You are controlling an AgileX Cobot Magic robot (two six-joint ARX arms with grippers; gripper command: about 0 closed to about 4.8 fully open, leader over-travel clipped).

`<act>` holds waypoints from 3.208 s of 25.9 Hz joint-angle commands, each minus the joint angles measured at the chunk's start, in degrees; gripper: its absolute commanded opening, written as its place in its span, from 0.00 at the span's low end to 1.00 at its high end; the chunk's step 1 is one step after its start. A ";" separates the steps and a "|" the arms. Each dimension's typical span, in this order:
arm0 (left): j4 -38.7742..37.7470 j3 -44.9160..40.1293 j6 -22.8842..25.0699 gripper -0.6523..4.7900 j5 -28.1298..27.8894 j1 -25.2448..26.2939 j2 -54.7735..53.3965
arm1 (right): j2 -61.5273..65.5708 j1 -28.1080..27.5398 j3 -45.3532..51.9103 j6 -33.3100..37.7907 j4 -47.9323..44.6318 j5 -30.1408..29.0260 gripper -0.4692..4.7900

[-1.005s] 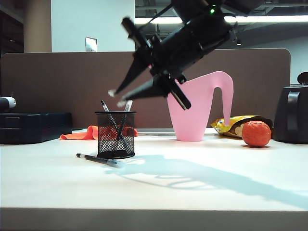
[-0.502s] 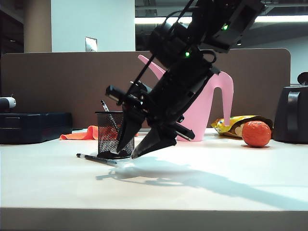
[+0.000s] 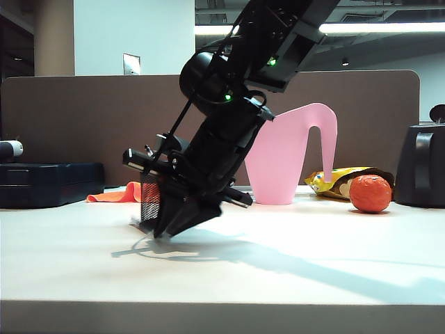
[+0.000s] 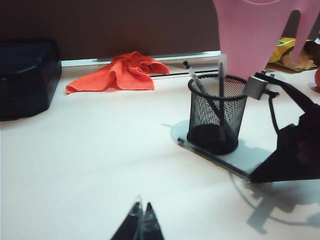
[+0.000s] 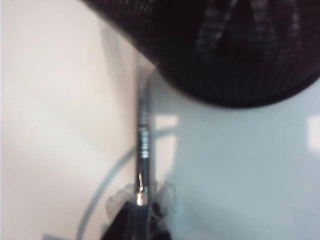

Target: Pick up a few water-based pens and put them in the pen basket.

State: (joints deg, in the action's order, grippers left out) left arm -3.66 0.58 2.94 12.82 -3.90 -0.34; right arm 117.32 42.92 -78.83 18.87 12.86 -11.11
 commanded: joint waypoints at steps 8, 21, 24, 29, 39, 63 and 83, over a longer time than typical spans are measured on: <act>0.74 0.13 -0.17 0.11 0.02 0.02 -0.02 | -1.46 1.40 -0.26 -2.43 6.60 3.72 0.07; 0.74 0.13 -0.17 0.11 0.04 0.02 -0.02 | -13.16 3.43 -0.31 -5.20 3.93 5.44 0.07; 0.74 0.13 -0.17 0.11 0.04 0.02 -0.04 | -13.79 2.12 -0.33 -5.14 5.16 5.42 0.07; 0.76 0.13 -0.17 0.11 0.04 0.04 -0.04 | -16.20 -0.81 -1.07 -4.76 11.76 4.59 0.07; 0.76 0.13 -0.17 0.11 0.04 0.02 -0.04 | -14.16 -5.33 -1.27 -5.81 -11.30 3.37 0.07; 0.76 0.13 -0.17 0.11 0.04 0.02 -0.02 | -2.34 -6.29 -1.38 -8.66 -20.61 3.93 0.32; 0.79 0.13 -0.17 0.11 0.04 0.04 -0.04 | -3.32 -6.23 -3.50 -9.99 -19.82 3.52 0.21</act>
State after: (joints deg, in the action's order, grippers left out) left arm -3.66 0.58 2.94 12.82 -3.90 -0.34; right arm 114.54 36.56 -81.32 9.74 -6.52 -7.64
